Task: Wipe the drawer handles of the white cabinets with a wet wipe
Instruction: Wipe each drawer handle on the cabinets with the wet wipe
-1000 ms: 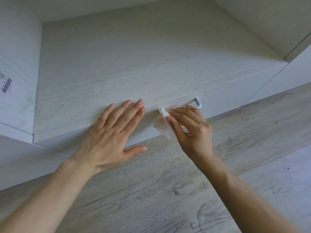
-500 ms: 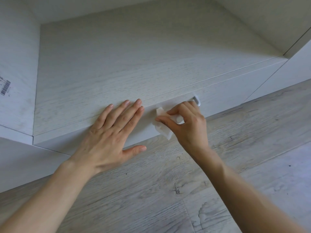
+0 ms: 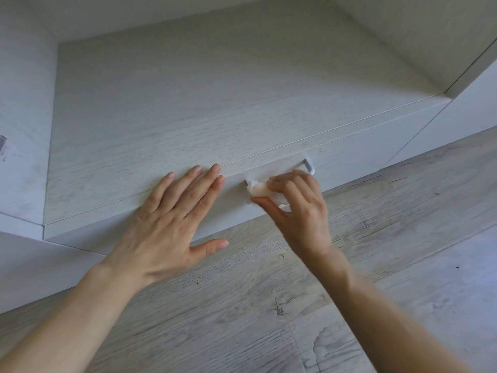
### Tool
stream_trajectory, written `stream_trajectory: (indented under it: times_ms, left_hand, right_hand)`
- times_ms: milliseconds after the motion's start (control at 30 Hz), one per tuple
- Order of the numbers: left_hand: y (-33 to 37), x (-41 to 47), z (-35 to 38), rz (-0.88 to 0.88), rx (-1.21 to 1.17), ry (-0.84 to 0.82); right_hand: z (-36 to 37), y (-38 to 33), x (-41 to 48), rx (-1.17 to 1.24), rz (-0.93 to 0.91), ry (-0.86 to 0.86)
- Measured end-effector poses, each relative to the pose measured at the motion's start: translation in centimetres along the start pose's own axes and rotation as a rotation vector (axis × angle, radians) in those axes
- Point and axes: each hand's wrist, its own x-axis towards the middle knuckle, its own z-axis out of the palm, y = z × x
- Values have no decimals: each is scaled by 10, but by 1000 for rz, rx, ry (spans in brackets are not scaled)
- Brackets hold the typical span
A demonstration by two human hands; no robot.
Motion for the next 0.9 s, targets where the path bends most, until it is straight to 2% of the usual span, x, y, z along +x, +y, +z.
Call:
stream_trajectory:
  times_ms: [100, 333, 633, 900]
  left_hand:
    - [-1, 0, 1, 1, -1, 2]
    - [-2, -1, 2, 8, 2, 10]
    - [-2, -1, 5, 15, 11, 17]
    - [-3, -2, 3, 22, -18, 9]
  right_hand:
    - [9, -6, -2, 8, -36, 1]
    - [-15, 29, -4, -77, -88, 7]
    - [11, -11, 0, 34, -101, 6]
    - [-31, 49, 5, -12, -249, -105]
